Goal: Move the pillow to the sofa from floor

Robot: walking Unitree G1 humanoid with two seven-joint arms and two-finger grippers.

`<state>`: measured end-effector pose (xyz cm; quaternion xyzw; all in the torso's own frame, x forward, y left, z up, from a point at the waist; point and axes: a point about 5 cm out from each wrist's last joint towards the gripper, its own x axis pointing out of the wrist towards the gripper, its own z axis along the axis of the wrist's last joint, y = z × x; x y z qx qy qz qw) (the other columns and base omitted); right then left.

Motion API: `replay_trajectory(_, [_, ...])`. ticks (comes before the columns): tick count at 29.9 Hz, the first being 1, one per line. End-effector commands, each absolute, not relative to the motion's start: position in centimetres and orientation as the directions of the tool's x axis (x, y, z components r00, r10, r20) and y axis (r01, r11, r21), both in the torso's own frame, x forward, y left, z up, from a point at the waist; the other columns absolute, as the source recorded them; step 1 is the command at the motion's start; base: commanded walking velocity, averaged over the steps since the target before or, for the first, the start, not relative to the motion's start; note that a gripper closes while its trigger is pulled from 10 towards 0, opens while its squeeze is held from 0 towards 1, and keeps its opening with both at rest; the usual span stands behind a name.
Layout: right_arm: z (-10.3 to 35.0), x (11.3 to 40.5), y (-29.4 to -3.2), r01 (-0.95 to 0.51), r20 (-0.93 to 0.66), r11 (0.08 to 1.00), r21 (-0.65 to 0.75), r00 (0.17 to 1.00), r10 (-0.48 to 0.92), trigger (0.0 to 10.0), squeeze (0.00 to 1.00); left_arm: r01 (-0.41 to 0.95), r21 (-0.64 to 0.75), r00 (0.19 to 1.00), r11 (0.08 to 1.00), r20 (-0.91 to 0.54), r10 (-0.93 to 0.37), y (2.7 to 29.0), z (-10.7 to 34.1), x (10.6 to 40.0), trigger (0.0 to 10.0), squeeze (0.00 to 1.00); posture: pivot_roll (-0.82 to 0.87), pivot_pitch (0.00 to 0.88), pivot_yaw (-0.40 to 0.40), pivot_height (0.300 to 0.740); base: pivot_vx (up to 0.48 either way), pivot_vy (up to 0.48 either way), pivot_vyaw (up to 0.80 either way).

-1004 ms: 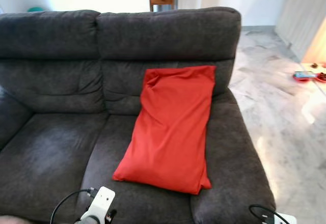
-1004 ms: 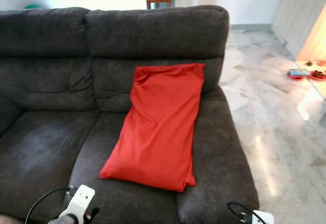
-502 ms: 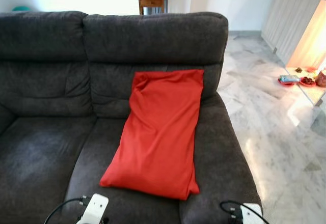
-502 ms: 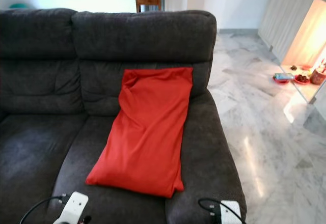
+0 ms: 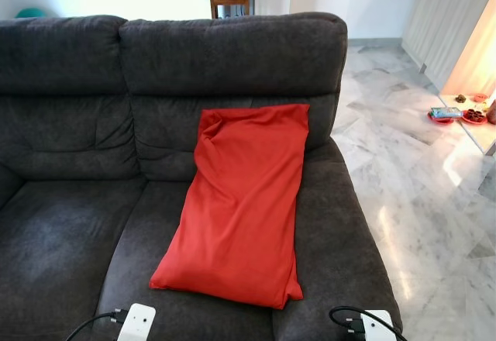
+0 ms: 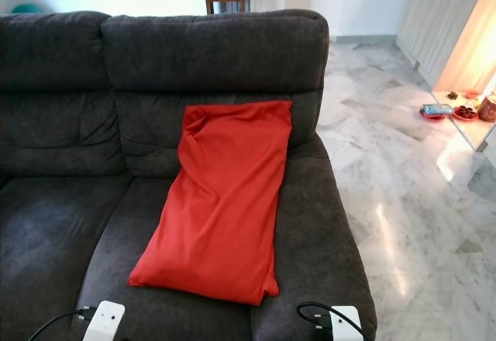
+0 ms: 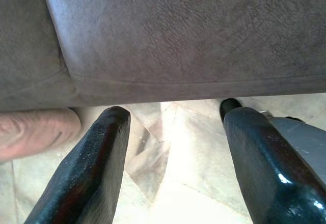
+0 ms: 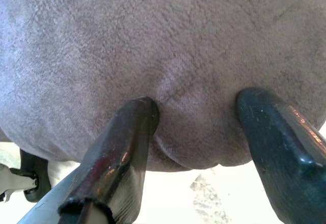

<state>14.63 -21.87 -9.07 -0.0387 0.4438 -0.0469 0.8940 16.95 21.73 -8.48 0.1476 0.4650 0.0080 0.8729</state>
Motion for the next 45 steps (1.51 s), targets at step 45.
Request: replay_trajectory(45, [-9.9,12.5,-22.7,0.125,-0.862,0.987,-0.100,0.485,-0.149,10.0,0.00,0.099,0.239,0.557,0.966,-0.818,0.145,20.7,-8.7,17.0,10.0,0.00,-0.08,0.000,0.014,0.739,-0.088,0.000,0.00])
